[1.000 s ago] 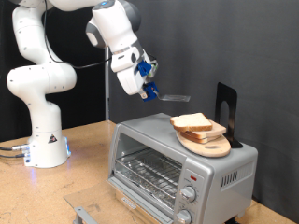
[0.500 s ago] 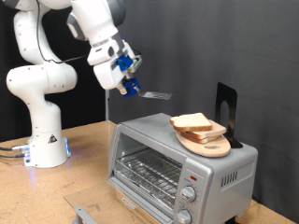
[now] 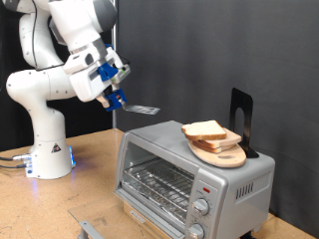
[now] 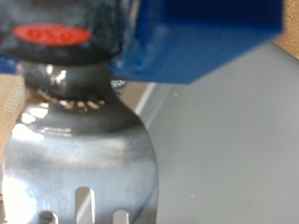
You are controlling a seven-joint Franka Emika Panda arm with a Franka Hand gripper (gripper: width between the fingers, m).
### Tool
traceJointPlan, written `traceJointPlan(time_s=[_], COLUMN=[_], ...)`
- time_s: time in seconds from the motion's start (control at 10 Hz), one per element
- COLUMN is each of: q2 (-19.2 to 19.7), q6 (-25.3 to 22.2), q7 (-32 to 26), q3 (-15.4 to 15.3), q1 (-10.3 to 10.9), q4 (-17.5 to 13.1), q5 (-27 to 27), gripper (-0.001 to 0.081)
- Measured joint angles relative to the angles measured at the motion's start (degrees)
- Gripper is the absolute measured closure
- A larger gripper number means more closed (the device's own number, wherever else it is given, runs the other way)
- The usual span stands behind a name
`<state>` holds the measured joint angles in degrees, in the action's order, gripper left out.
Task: Make a piece of toast with the oven
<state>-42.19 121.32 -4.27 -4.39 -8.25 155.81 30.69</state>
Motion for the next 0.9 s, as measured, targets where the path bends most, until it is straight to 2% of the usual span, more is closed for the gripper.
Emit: traceJointPlan(time_s=[0.3, 0.6, 0.9], q2=[0.04, 1.36, 5.14], q6=[-0.29, -1.14, 5.93], q7=[-1.26, 0.91, 2.08], q3=[0.83, -0.55, -4.17], q1=[-0.98, -0.92, -0.23], q4=[0.43, 0.4, 0.28], q5=[-1.04, -0.8, 2.16], gripper=[0.0308, 0.0308, 0.0308])
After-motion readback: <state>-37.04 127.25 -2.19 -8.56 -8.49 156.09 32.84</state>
